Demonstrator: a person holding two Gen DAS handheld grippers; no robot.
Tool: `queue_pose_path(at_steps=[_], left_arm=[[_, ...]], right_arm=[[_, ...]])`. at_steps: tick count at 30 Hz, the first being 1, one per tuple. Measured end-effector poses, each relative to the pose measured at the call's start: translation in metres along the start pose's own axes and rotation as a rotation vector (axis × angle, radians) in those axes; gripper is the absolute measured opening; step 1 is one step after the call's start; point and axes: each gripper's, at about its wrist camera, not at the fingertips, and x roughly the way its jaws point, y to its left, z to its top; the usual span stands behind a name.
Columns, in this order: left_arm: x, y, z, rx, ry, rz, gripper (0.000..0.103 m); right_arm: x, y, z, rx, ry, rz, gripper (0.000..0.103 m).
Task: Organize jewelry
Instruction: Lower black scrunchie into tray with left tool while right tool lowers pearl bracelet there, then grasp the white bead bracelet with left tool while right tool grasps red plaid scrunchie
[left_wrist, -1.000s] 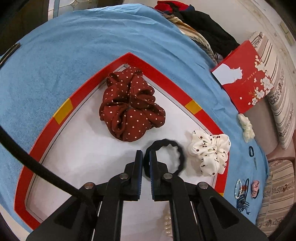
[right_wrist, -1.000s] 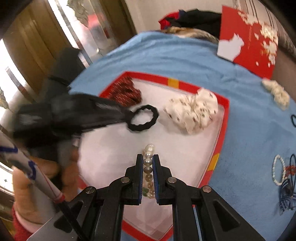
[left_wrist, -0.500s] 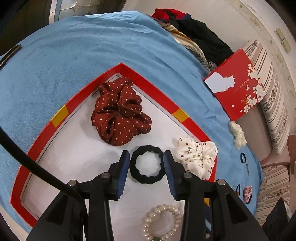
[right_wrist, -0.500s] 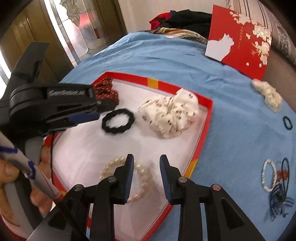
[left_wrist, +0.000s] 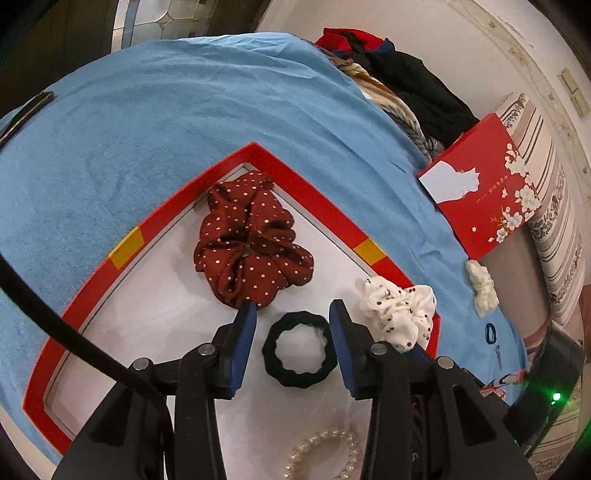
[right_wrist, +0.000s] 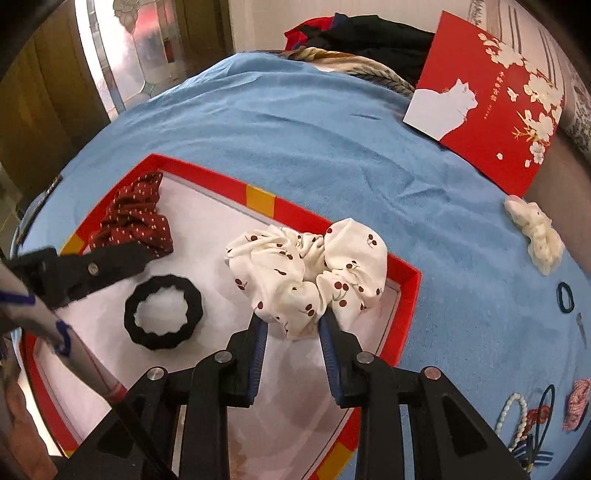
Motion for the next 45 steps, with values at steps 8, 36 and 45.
queue_pose_path(at_steps=[8, 36, 45], left_arm=[[-0.001, -0.033, -0.014, 0.06, 0.005, -0.042, 0.042], [0.091, -0.233, -0.168, 0.559, 0.243, -0.205, 0.047], [0.093, -0.258, -0.196, 0.774, 0.136, -0.131, 0.047]], right_arm=[[-0.069, -0.035, -0.04, 0.067, -0.102, 0.054, 0.05], [-0.157, -0.373, -0.215, 0.659, -0.279, -0.192, 0.051], [-0.115, -0.374, -0.198, 0.6, -0.236, -0.127, 0.051]])
